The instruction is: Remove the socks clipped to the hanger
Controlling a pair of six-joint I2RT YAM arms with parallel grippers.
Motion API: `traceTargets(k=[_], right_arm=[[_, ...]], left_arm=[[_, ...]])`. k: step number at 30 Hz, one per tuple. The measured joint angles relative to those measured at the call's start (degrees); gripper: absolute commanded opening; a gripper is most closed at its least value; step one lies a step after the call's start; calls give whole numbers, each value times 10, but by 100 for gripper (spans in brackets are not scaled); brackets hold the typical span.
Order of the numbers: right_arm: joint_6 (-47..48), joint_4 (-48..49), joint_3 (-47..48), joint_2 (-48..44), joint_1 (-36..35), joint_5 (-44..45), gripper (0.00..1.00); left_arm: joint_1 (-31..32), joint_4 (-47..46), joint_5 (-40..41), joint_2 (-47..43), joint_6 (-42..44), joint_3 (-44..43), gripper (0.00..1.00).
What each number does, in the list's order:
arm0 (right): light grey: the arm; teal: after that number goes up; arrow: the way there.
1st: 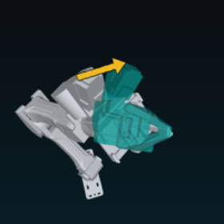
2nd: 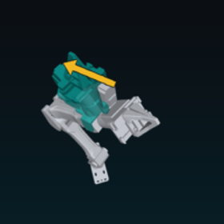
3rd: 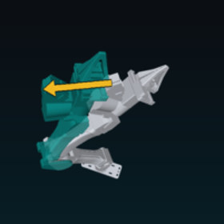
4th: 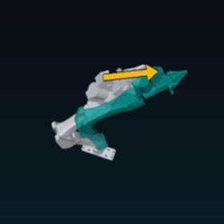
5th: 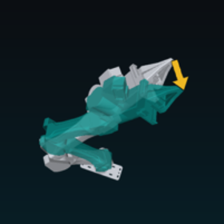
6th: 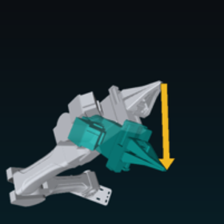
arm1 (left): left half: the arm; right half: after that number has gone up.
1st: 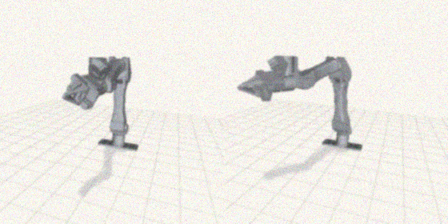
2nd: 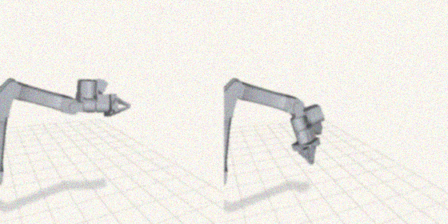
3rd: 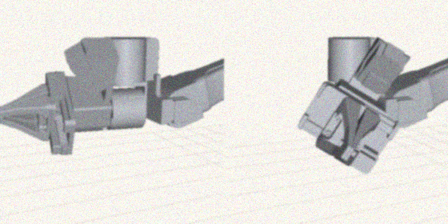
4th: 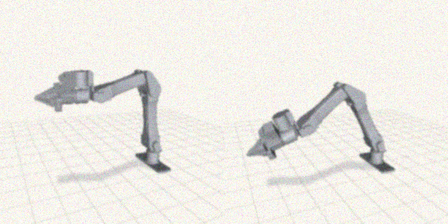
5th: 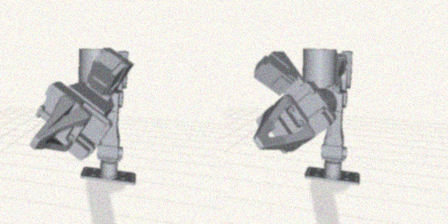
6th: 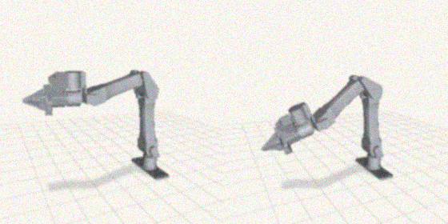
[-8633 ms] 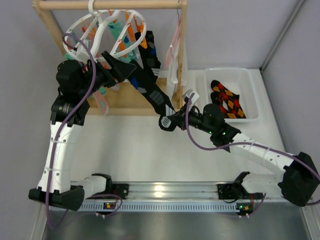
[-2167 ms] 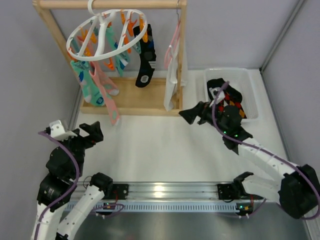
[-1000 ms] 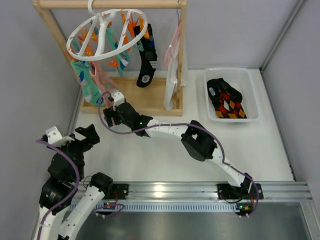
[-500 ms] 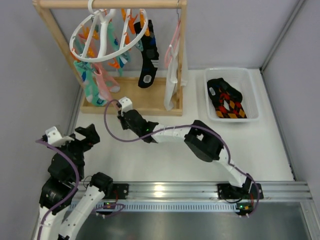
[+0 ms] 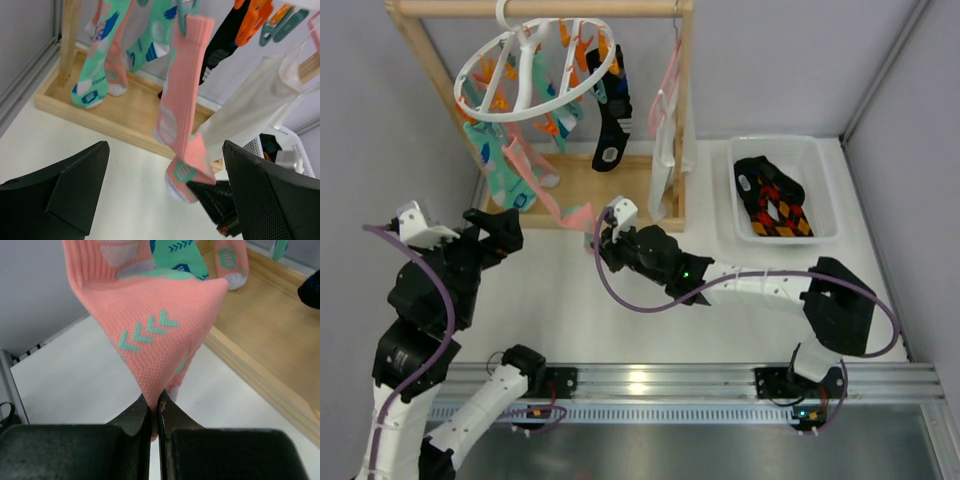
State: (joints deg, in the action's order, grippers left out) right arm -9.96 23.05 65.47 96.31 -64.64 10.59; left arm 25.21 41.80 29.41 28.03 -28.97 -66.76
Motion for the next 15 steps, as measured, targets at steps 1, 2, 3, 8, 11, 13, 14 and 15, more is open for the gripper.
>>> traceTargets(k=[1,2,3,8,11,13,14,15], right_arm=[[-1,2,-17,-15,0,-1,0],[-2,2,-37,-30,0,-2,0],[-3,1,-56,-43,0,-2,0],[-12,0,-103,-72,-3,-4,0],[-14,-3,-103,-73,-14,-1,0],[-17,-3,-103,-74,-26,2,0],[-18,-3,-103,-75,-32,3,0],[-18,-3,-103,-76,-37,5,0]], left_arm=[[0,-1,-3,23,2,-24,99],[0,0,-5,46,5,-51,98],[0,-2,-7,70,7,-75,98],[0,5,-7,184,21,-186,98],[0,9,0,247,29,-240,98],[0,14,7,277,35,-263,98],[0,17,11,290,36,-270,98],[0,20,14,301,37,-275,98]])
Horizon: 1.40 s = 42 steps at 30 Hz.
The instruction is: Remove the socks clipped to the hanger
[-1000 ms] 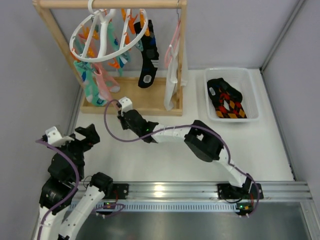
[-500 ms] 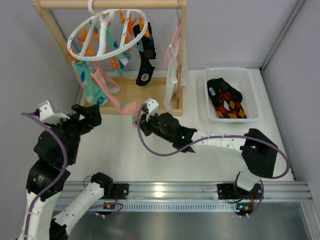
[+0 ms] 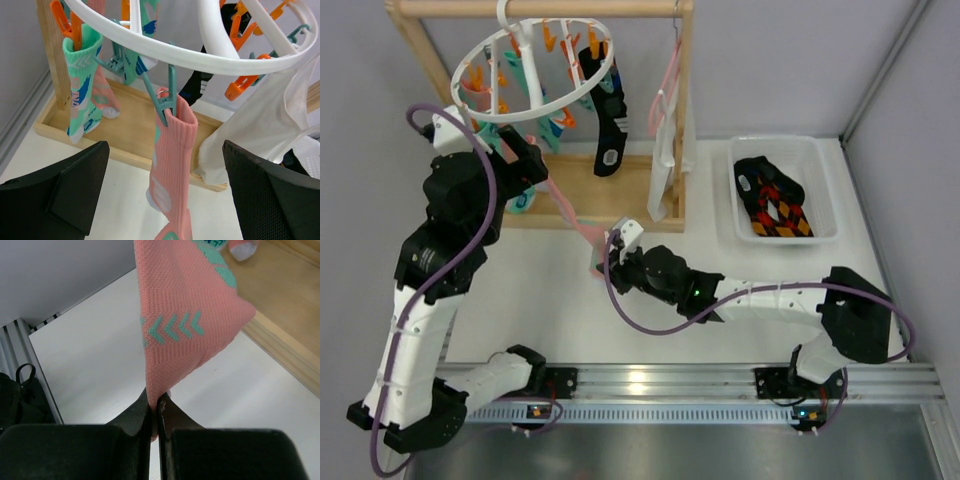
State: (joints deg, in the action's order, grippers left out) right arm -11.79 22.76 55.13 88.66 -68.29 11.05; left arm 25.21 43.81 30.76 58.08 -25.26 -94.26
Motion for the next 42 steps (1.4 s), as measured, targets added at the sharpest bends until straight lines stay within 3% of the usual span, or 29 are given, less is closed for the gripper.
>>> traceTargets(k=[10,25,30,33,39,42], right_arm=[[0,0,0,-4,-17,20,0],[3,0,0,-4,-36,23,0],[3,0,0,-4,-40,22,0],[4,0,0,-4,-41,22,0],[7,0,0,-4,-41,16,0],[7,0,0,-2,-41,14,0]], left_arm=[[0,12,31,74,21,-46,96],[0,12,90,146,56,-99,71],[0,12,101,175,59,-106,69],[0,12,116,191,61,-111,57],[0,13,143,207,72,-122,51],[0,13,150,211,76,-131,38]])
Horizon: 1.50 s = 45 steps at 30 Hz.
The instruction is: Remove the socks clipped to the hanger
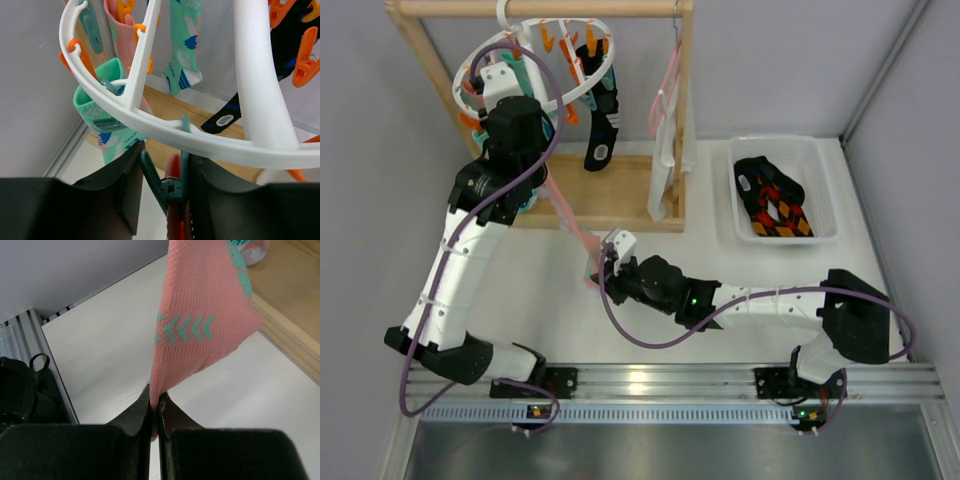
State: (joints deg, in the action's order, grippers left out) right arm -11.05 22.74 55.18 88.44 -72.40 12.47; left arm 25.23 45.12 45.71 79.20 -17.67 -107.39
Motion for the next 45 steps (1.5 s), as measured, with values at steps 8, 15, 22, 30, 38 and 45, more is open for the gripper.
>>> traceTargets(k=[8,15,22,30,38,45], right_arm=[[0,0,0,6,-2,-4,0],[0,9,-5,5,-2,-5,0],[-1,13,-50,-16,-2,-2,0],[-10,13,-103,-29,-3,0,0],[-21,-25,-135,-165,-3,56,0],[-38,-154,-135,-339,7,163,0]], left_arm=[[1,2,1,3,12,-14,3],[1,3,-6,3,12,-14,0],[0,3,-12,3,12,-17,0],[0,4,-19,2,12,-24,0],[0,-1,-61,-26,-12,5,69],[0,-5,-125,-104,-47,80,98]])
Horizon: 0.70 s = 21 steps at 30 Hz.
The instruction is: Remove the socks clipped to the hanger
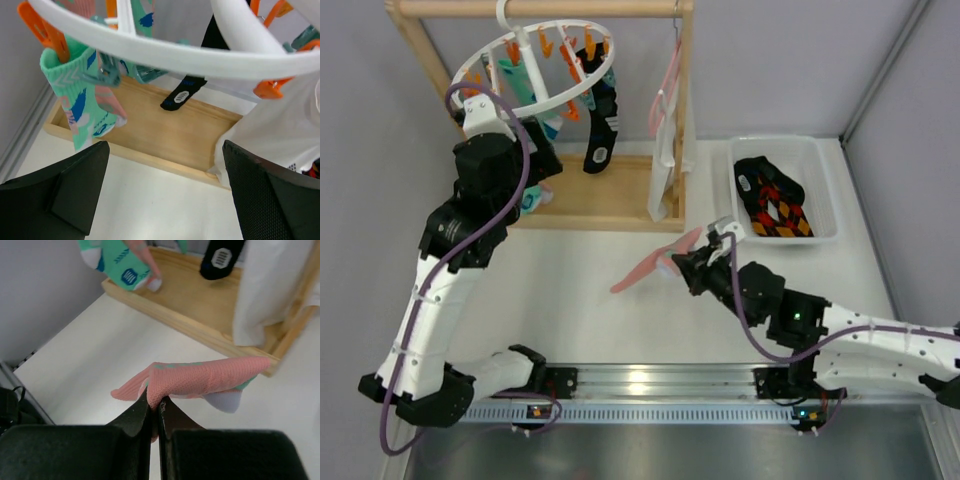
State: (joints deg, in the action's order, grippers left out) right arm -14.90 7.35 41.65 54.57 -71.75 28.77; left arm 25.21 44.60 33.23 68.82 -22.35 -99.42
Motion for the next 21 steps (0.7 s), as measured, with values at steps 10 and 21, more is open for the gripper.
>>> traceTargets(k=[10,21], right_arm=[[14,-264,125,-127,188,62,0],[57,-350,268,56,532,-40,0]], left_arm=[[0,-4,-51,-214,-22,233,98],[0,-3,-63,-361,-43,445,98]])
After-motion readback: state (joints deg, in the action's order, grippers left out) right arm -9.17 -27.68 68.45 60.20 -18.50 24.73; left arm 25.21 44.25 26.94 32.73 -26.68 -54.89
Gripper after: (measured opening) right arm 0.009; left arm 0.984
